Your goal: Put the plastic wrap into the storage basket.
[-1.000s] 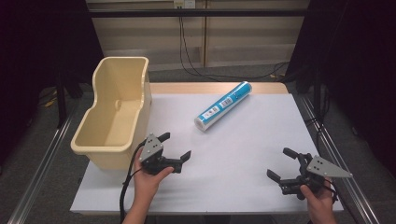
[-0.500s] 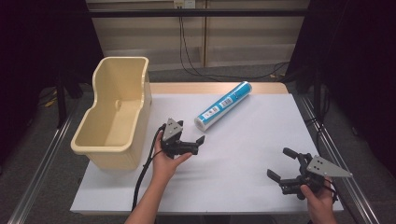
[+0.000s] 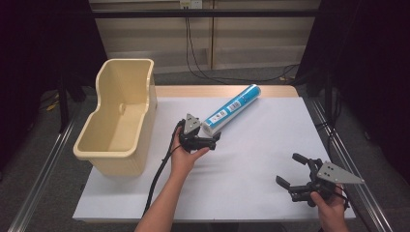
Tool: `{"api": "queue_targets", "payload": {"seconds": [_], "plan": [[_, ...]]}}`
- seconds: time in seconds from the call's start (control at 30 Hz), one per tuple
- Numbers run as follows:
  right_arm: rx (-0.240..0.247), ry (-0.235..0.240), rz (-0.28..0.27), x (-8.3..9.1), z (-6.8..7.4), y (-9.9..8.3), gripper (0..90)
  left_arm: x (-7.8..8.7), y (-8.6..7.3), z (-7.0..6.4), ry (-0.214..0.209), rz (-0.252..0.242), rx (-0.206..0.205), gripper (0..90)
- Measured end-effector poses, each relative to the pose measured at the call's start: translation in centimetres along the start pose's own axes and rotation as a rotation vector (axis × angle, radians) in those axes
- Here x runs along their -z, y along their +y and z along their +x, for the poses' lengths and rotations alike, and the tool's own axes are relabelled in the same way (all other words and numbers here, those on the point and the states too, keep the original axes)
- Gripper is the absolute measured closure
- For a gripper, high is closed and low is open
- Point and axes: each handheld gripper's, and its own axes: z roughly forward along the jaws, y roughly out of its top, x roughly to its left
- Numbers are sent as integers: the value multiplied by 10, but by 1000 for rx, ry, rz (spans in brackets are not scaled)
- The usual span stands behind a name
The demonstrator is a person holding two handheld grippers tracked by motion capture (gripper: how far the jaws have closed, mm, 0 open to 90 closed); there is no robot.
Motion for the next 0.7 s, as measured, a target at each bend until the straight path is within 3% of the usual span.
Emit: {"api": "queue_targets", "payload": {"seconds": [0.17,0.27,0.33,0.37,0.6,0.7], "plan": [[2,2,4,0,0,0,7,-12,2,7,26,38,-3,16],[4,3,3,-1,0,0,8,-16,2,9,31,36,0,28],[5,2,3,0,0,0,7,-20,-1,12,28,46,33,32],[5,1,4,0,0,0,7,-24,-3,14,40,95,12,32],[2,1,5,0,0,0,8,-36,-2,15,52,122,-12,45],[7,4,8,0,-1,0,8,-44,-3,16,70,190,-15,50]]}}
